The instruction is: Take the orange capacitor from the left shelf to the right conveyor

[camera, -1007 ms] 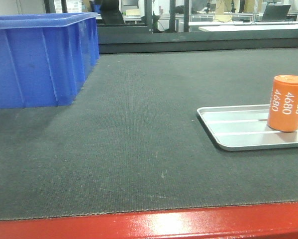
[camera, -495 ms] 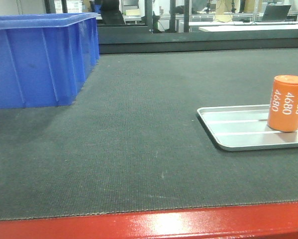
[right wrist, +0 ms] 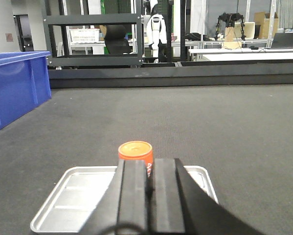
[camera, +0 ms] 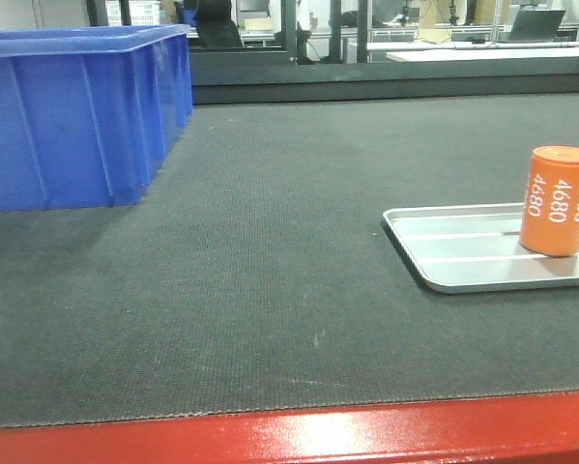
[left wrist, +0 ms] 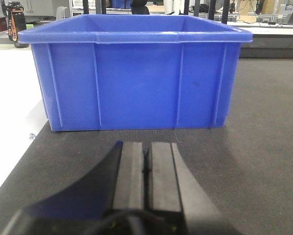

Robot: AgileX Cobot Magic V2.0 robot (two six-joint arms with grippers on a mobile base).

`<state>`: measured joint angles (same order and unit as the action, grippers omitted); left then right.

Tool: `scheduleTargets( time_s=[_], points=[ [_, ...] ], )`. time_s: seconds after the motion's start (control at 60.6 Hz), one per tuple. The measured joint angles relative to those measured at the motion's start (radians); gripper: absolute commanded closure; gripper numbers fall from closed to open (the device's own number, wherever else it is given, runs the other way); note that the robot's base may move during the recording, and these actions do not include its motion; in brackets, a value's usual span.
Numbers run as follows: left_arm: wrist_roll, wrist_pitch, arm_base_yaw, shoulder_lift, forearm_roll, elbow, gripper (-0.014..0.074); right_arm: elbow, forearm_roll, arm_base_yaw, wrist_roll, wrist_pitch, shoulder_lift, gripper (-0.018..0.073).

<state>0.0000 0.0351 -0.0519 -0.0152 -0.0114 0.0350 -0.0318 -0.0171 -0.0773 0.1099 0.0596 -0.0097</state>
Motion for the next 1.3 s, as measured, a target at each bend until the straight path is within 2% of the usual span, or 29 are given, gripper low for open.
scheduleTargets(
  time_s=[1.304],
  points=[
    [0.0, 0.0, 0.0, 0.0, 0.0, 0.0, 0.0722, 0.0, 0.0, 0.0, 0.0, -0.011, 0.0, 0.0511]
  ],
)
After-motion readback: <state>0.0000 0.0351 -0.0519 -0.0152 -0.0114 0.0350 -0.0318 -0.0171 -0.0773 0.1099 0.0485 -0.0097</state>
